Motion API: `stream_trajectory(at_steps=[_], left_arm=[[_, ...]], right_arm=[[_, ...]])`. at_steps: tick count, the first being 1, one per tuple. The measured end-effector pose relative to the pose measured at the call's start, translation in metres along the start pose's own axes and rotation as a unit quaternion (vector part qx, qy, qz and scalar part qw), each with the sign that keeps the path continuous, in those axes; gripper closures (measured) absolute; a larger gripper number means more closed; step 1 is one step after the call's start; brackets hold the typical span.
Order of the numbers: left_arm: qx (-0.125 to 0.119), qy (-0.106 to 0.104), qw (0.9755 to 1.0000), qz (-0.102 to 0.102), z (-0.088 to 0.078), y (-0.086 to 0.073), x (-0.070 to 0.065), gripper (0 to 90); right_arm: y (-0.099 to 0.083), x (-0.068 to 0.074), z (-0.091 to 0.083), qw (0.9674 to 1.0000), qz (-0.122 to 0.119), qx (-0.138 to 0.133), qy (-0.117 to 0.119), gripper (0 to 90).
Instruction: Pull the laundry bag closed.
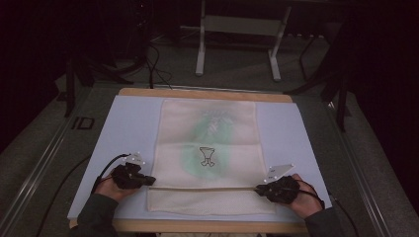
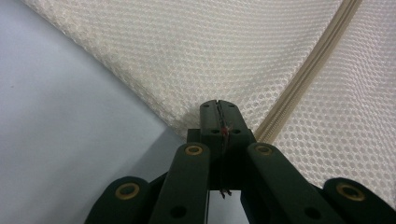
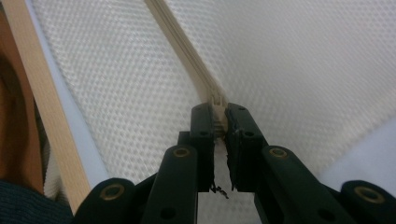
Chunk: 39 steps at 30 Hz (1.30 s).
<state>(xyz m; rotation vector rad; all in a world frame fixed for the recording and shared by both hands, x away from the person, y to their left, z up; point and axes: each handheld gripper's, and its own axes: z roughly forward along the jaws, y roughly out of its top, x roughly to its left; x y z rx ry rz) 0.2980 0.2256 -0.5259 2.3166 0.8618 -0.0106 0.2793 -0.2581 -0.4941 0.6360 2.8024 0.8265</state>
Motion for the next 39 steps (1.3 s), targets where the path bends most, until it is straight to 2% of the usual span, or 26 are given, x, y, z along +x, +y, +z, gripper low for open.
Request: stream_trajectory(at_steps=[8, 11, 12, 17, 19, 22, 26, 29, 33, 39], left_arm=[[-0.001, -0.001, 1.0000, 0.000, 0.000, 0.000, 0.000, 90.0], [-0.001, -0.001, 1.0000, 0.000, 0.001, 0.000, 0.000, 90.0], [-0.001, -0.001, 1.0000, 0.001, 0.001, 0.000, 0.000, 90.0], [-0.002, 0.001, 1.0000, 0.002, 0.001, 0.000, -0.001, 90.0], [-0.003, 0.001, 1.0000, 0.001, 0.001, 0.000, -0.001, 90.0], [-0.005, -0.002, 1.0000, 0.001, 0.000, -0.001, 0.000, 89.9], [-0.007, -0.004, 1.0000, 0.000, 0.000, -0.001, 0.000, 89.7], [-0.010, -0.004, 0.9999, 0.001, -0.001, -0.001, -0.001, 88.2], [-0.012, -0.003, 0.9999, 0.003, -0.002, -0.001, -0.002, 87.0], [-0.015, -0.001, 0.9999, 0.003, -0.002, 0.000, -0.002, 84.6]], right_arm=[[-0.013, -0.010, -0.006, 0.9997, 0.022, -0.001, -0.009, 82.2], [-0.024, -0.017, -0.011, 0.9992, 0.038, -0.003, -0.014, 82.1], [-0.026, -0.019, -0.012, 0.9990, 0.043, -0.009, -0.009, 82.1], [-0.026, -0.018, -0.010, 0.9992, 0.039, -0.003, -0.008, 82.0], [-0.027, -0.018, -0.010, 0.9991, 0.043, -0.009, 0.002, 81.0], [-0.028, -0.018, -0.009, 0.9987, 0.047, -0.017, 0.011, 75.2], [-0.028, -0.020, -0.013, 0.9975, 0.059, -0.035, 0.012, 69.6], [-0.027, -0.022, -0.014, 0.9962, 0.074, -0.047, 0.001, 65.6], [-0.028, -0.024, -0.011, 0.9951, 0.085, -0.048, -0.010, 60.4], [-0.027, -0.028, -0.005, 0.9922, 0.106, -0.058, -0.029, 47.8]])
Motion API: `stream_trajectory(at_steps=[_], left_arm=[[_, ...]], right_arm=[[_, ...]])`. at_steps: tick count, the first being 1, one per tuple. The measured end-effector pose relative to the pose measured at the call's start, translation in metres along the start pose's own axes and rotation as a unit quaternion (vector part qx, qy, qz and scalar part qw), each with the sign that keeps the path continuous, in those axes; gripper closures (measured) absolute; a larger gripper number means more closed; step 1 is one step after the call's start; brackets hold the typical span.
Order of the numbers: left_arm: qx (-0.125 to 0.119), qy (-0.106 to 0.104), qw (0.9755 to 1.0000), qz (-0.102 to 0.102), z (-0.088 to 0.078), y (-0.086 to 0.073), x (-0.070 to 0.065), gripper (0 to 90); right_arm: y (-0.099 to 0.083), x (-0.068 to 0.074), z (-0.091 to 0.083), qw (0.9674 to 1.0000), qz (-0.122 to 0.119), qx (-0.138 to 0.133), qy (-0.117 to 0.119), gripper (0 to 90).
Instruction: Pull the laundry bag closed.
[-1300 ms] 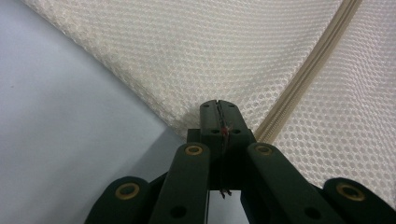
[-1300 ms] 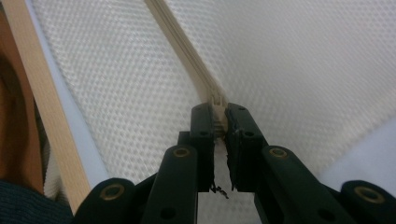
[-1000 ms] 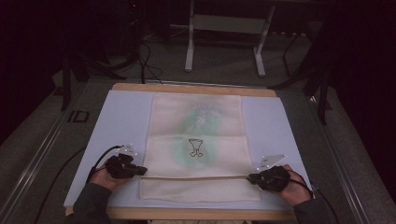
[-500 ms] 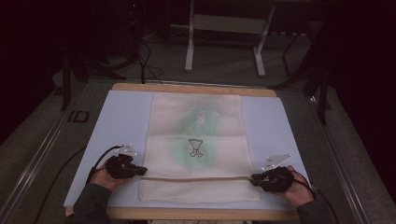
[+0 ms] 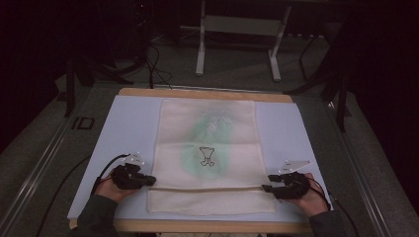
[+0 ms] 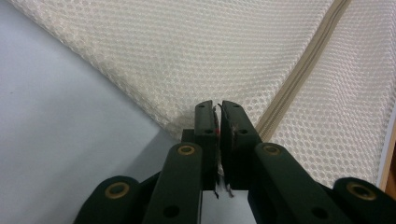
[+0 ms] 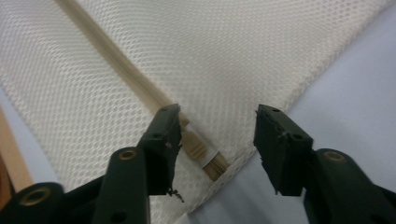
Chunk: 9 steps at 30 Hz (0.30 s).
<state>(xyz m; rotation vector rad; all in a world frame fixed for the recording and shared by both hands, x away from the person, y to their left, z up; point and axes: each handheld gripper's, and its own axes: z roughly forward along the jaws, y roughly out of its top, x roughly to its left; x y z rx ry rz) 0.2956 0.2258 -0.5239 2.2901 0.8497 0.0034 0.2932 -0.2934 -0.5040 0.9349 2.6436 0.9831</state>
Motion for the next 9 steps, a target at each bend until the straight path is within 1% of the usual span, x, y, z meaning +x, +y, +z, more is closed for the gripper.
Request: stream_trajectory(at_steps=[2, 4, 6, 9], left_arm=[[-0.003, 0.001, 1.0000, -0.002, -0.0003, 0.0002, 0.0000, 83.5], [-0.009, -0.005, 0.9999, -0.008, -0.0005, 0.0000, 0.0006, 80.1], [-0.015, -0.008, 0.9998, -0.013, -0.0010, -0.0004, 0.0011, 76.1], [-0.022, -0.005, 0.9996, -0.019, -0.0024, -0.0006, 0.0022, 72.8]], right_arm=[[-0.0002, -0.0001, 0.0022, 1.0000, 0.003, 0.006, -0.006, 44.4], [-0.0007, -0.0011, 0.0049, 0.9999, 0.004, 0.013, -0.007, 41.1], [-0.0010, -0.0017, 0.0059, 0.9998, 0.008, 0.013, -0.012, 38.3], [-0.0012, -0.0037, 0.0050, 0.9997, 0.019, 0.007, -0.017, 35.6]])
